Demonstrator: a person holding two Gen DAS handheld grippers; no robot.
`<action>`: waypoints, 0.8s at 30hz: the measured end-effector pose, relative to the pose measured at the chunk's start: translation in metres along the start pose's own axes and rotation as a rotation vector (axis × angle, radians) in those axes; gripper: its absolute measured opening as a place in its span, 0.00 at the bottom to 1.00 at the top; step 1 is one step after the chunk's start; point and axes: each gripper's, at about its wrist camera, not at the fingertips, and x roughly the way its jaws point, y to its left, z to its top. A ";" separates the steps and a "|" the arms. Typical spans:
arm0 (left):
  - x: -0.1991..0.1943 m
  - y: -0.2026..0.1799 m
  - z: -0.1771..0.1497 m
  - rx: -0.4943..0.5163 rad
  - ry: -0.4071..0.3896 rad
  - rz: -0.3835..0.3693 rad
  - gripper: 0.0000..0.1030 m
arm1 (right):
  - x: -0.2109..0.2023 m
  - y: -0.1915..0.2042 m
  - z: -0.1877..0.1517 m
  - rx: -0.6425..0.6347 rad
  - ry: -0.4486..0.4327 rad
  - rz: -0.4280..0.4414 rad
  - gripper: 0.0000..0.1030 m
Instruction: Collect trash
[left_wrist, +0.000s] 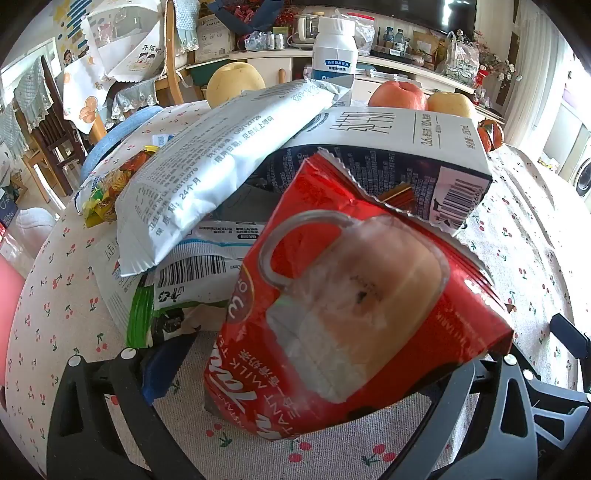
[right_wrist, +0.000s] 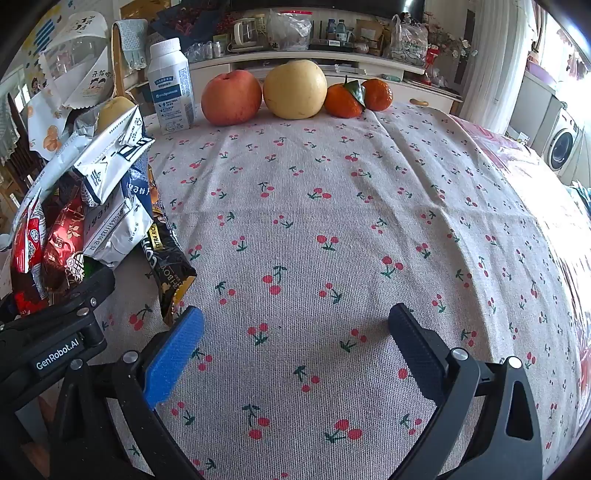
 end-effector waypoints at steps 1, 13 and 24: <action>0.000 0.000 0.000 0.001 0.001 0.001 0.96 | 0.000 0.000 0.000 0.000 0.000 0.000 0.96; -0.022 0.000 -0.016 0.013 -0.041 -0.007 0.96 | -0.006 -0.001 -0.007 -0.074 0.012 0.042 0.96; -0.082 0.029 -0.031 0.010 -0.178 -0.046 0.96 | -0.076 -0.003 -0.033 -0.118 -0.164 0.013 0.96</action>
